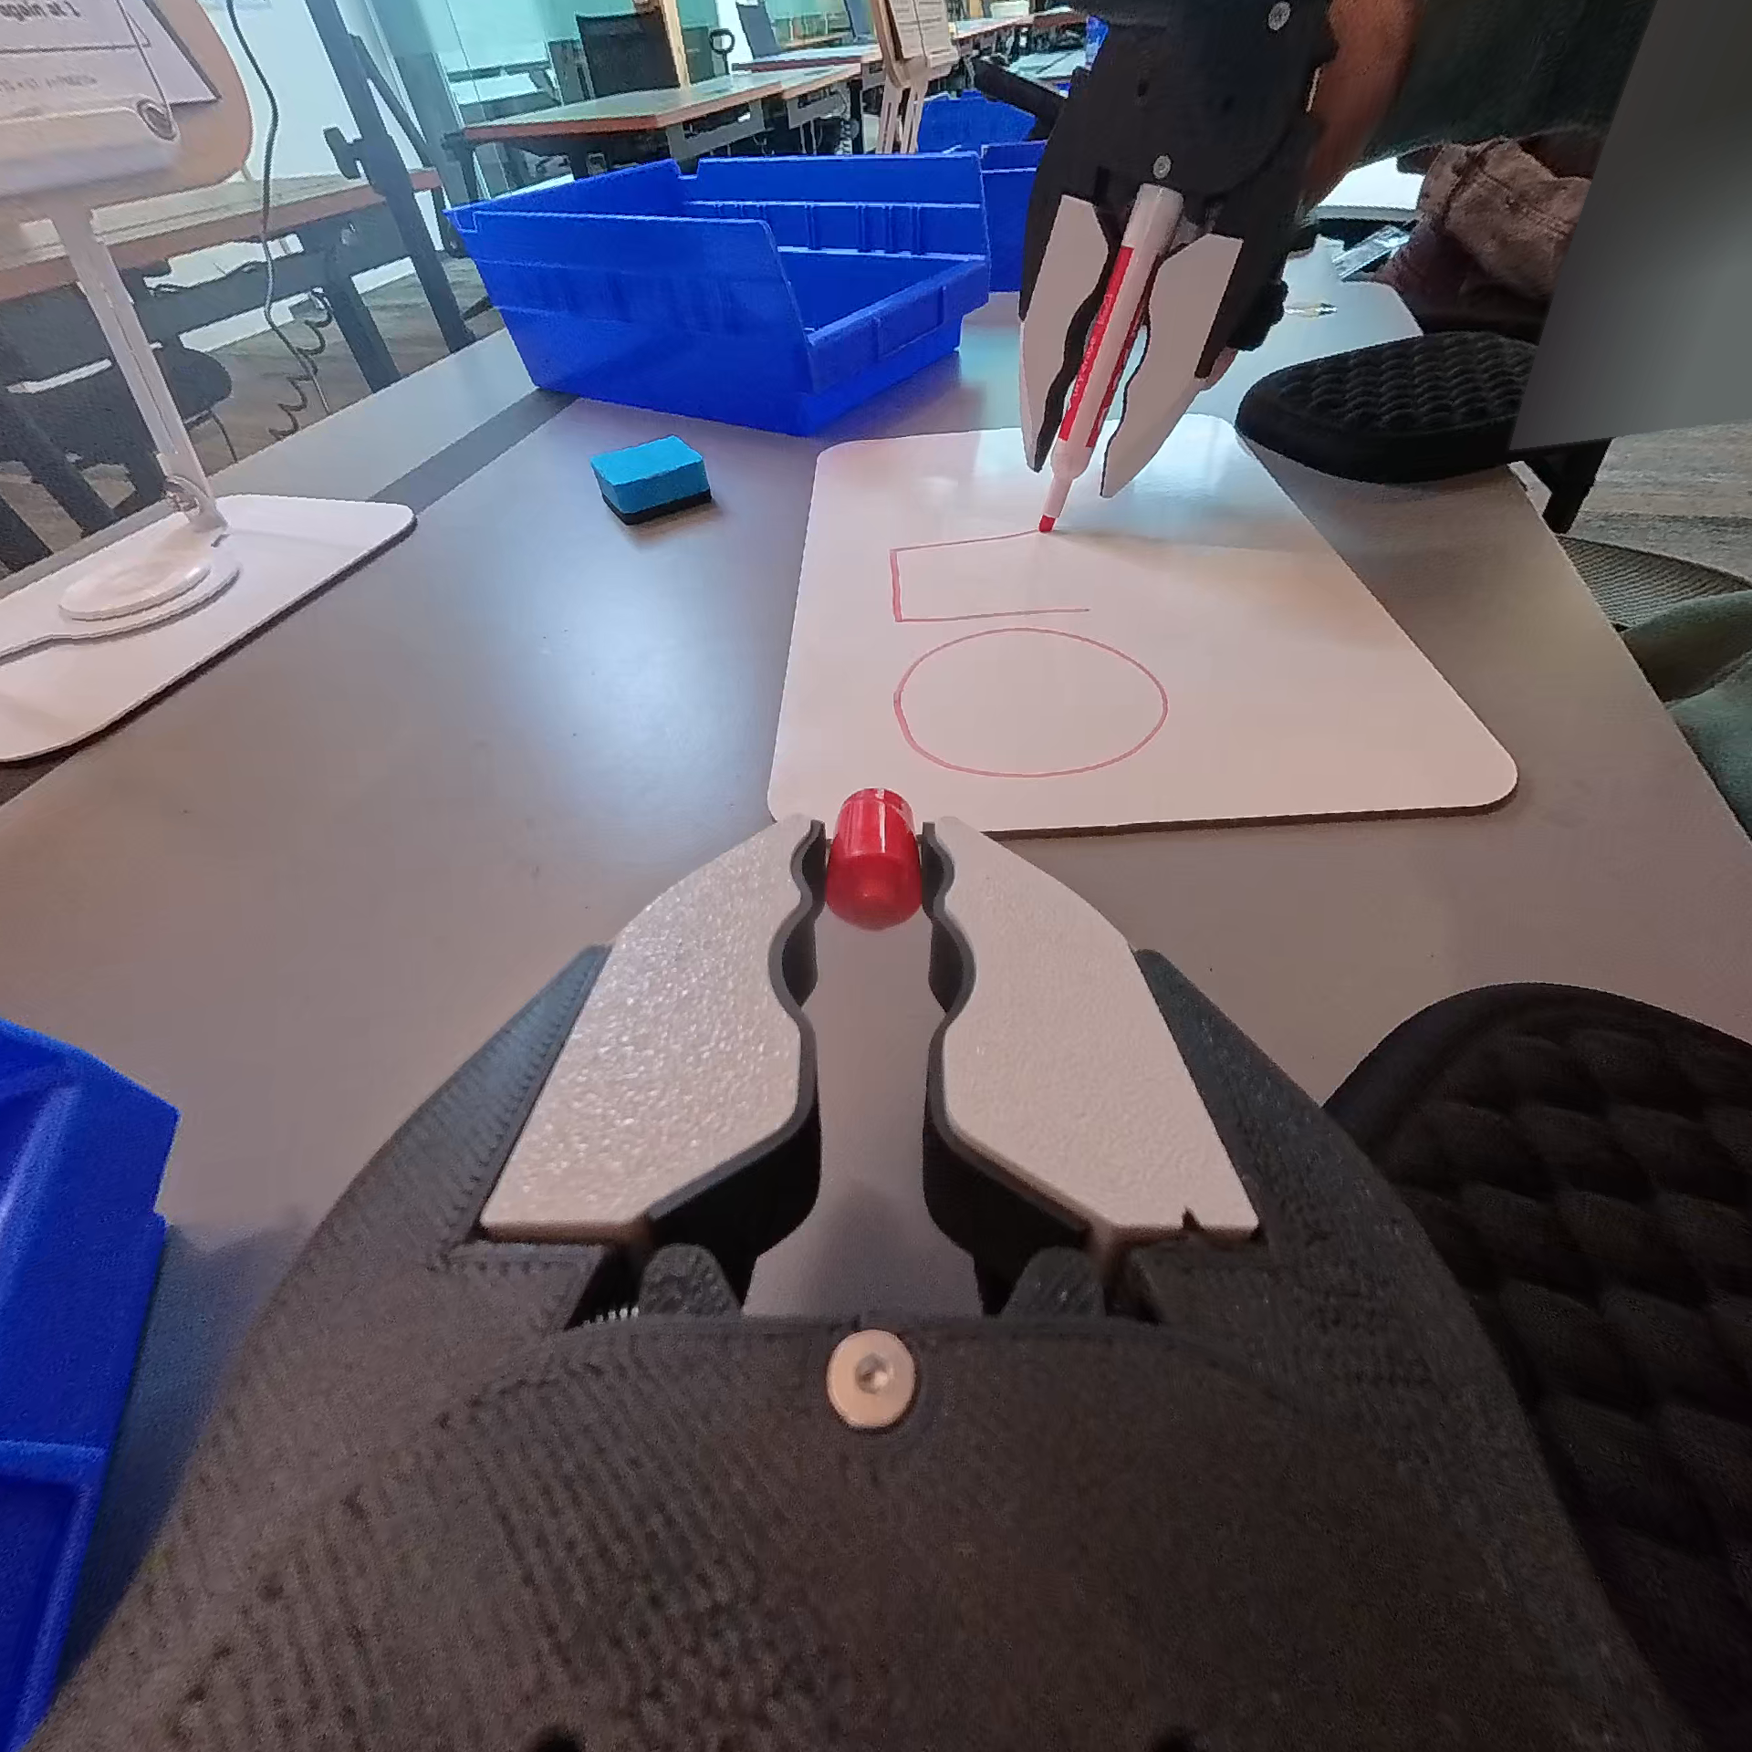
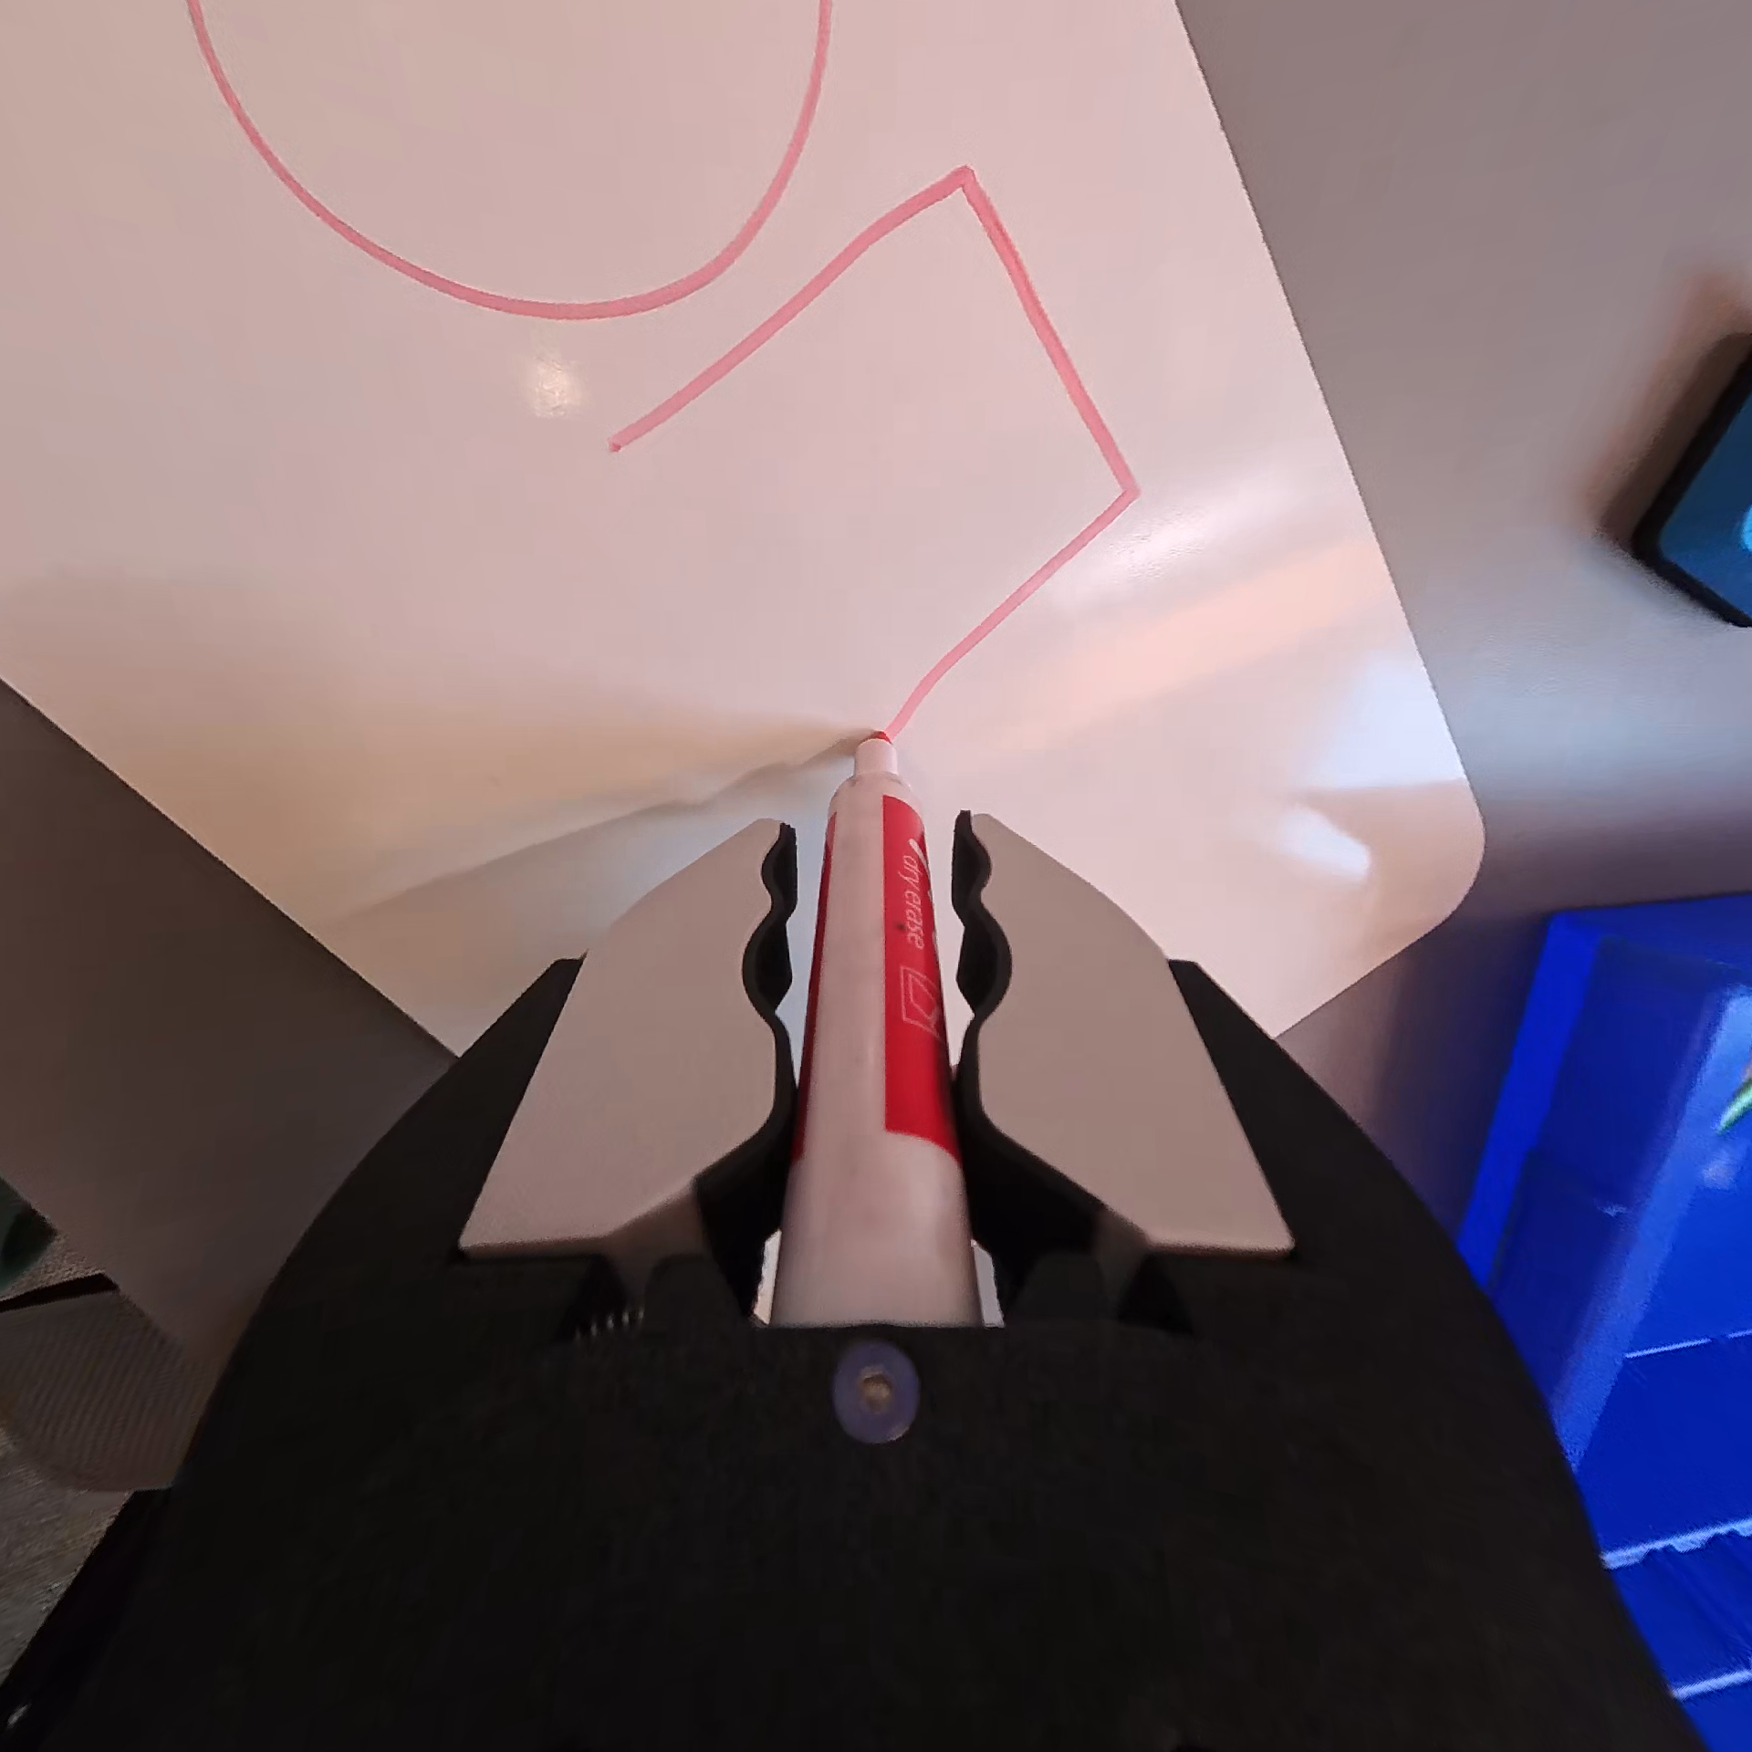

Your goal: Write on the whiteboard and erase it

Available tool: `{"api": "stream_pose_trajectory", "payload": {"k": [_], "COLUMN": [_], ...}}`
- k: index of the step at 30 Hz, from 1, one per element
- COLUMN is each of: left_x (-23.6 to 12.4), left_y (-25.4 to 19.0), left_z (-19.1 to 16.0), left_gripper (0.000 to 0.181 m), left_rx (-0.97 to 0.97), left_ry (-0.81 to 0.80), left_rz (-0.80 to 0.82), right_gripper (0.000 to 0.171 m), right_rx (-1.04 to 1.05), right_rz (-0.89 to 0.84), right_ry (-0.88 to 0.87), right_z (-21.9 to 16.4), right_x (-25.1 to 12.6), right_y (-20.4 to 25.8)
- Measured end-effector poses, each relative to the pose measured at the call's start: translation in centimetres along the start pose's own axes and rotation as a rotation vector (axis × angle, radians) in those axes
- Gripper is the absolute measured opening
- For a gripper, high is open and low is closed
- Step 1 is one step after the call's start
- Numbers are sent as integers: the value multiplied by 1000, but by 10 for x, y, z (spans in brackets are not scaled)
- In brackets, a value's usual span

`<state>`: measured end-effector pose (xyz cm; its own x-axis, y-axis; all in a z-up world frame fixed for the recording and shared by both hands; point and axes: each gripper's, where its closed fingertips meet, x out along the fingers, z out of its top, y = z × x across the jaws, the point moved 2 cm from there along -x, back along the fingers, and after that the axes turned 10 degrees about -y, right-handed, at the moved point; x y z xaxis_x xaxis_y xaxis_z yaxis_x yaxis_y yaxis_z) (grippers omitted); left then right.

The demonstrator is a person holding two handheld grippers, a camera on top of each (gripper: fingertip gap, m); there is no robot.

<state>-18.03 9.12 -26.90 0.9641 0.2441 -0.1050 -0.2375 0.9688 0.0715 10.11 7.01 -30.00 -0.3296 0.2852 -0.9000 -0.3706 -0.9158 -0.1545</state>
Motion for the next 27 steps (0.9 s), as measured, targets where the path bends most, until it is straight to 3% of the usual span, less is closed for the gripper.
{"api": "stream_pose_trajectory", "payload": {"k": [12,20,27], "left_x": [0,1,1], "left_y": [-1,-2,-1], "left_z": [1,0,0], "left_gripper": [19,19,19], "left_rx": [4,5,3], "left_ry": [-4,-3,-2], "left_rz": [-3,-6,-5], "right_gripper": [33,33,33], "right_rx": [-103,74,89], "right_rz": [110,-46,-36], "right_ry": [-111,-136,-119], "right_z": [54,14,3], "right_x": [18,-5,8], "right_y": [39,-29,-36]}}
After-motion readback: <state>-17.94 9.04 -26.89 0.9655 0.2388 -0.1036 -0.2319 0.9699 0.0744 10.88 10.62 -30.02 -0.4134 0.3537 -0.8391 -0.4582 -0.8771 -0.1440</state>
